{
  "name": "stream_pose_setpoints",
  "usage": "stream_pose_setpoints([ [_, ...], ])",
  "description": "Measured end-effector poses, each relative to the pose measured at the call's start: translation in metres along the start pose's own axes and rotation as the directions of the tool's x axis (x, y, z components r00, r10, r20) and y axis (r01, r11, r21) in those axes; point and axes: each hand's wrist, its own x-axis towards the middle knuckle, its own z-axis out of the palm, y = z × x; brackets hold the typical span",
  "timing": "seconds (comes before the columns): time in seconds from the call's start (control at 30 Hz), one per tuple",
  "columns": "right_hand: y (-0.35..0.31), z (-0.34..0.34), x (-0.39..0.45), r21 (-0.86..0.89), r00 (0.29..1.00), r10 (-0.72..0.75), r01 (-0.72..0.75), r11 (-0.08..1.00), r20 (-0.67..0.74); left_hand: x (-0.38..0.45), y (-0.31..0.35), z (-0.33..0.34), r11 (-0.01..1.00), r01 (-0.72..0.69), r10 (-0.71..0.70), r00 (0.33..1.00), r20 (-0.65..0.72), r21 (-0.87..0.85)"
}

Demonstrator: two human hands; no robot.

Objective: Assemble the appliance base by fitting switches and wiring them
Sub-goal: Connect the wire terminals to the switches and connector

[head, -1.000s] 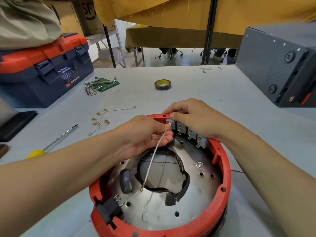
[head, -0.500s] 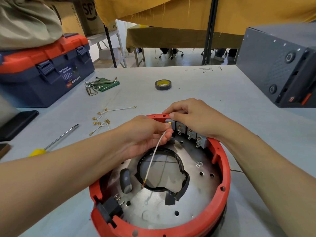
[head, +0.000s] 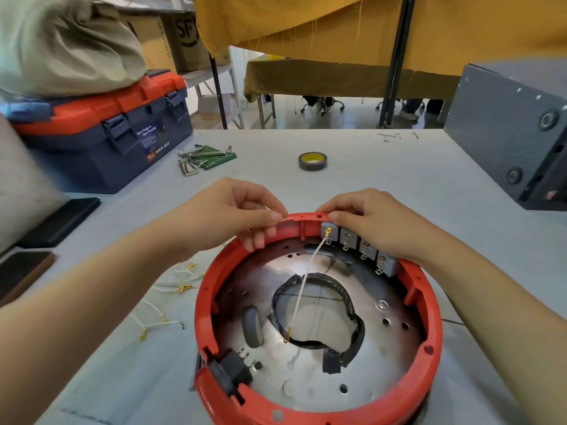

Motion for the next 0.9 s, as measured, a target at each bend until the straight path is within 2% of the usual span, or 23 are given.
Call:
stream_pose_setpoints([
  [0.07,-0.001,0.0,-0.001,0.001,1.0,-0.002,0.002,1.0,-0.001,0.003,-0.012,-0.016,0.995,-0.008,0.023,0.99,-0.142,0.101],
  [0.13,-0.001,0.0,-0.002,-0.002,1.0,-0.007,0.007,1.0,-0.004,0.01,-0.03,-0.03,0.977,0.061,-0.001,0.96,-0.279,0.204],
  [0.2,-0.002,0.0,-0.002,-0.014,1.0,-0.011,0.011,1.0,-0.007,0.015,-0.049,-0.042,0.942,0.159,-0.052,0.94,-0.338,0.296],
  [0.37,-0.004,0.0,-0.002,-0.081,1.0,-0.021,0.02,0.997,-0.009,0.023,-0.083,-0.059,0.783,0.272,-0.079,0.936,-0.343,0.56],
  [0.5,-0.006,0.0,-0.004,-0.09,1.0,-0.01,0.009,0.996,-0.011,0.031,-0.093,-0.065,0.715,0.289,-0.101,0.944,-0.316,0.636],
  [0.7,-0.008,0.0,-0.003,-0.089,1.0,0.01,-0.011,0.996,-0.012,0.034,-0.1,-0.063,0.773,0.254,-0.045,0.936,-0.349,0.581],
  [0.9,-0.009,0.0,-0.004,-0.087,1.0,0.024,-0.025,0.996,-0.011,0.033,-0.1,-0.064,0.793,0.2,-0.029,0.956,-0.292,0.575],
])
